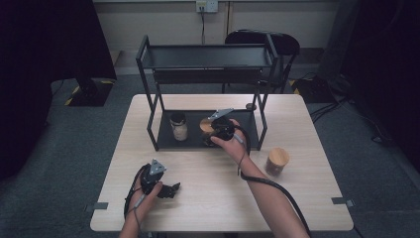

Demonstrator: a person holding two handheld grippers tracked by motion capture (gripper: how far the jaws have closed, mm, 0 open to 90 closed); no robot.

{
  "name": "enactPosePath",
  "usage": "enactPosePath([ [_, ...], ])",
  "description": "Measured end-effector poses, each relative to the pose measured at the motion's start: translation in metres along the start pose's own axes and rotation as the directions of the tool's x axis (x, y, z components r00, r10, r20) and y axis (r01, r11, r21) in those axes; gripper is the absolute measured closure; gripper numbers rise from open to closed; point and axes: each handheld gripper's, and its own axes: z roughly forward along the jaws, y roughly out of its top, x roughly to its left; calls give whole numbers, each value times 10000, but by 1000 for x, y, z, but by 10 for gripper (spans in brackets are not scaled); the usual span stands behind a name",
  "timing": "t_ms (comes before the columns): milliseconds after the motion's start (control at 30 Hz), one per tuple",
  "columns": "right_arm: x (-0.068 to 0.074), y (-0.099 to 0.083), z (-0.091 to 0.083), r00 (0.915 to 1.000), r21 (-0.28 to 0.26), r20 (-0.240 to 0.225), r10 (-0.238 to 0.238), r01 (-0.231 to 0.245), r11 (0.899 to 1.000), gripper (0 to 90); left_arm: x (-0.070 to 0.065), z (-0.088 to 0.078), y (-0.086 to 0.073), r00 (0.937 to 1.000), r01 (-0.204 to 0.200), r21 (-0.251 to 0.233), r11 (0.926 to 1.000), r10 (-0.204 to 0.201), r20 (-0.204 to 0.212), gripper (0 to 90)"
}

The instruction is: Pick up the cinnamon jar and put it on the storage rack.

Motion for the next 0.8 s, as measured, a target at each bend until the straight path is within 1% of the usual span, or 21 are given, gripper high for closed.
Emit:
enactPosePath([
  [233,1,2,7,10000,65,-43,65,-65,10000,251,0,0,0,10000,11,-6,10000,-11,0,2],
  [367,1,3,9,9998,-2,-104,186,-186,9998,251,0,0,0,10000,2,1,10000,-2,1,2],
  [433,1,3,10,9999,59,-55,140,-140,9999,251,0,0,0,10000,9,-5,10000,-9,0,2],
  [600,0,1,13,9997,40,-9,239,-239,9997,251,0,0,0,10000,-7,6,10000,7,-1,2],
  [700,-1,2,14,9999,127,73,141,-142,9998,251,0,0,0,10000,-11,10,10000,11,-1,2],
  [800,-2,2,15,9997,18,129,204,-204,9998,251,0,0,0,10000,-8,8,10000,8,-2,2],
])
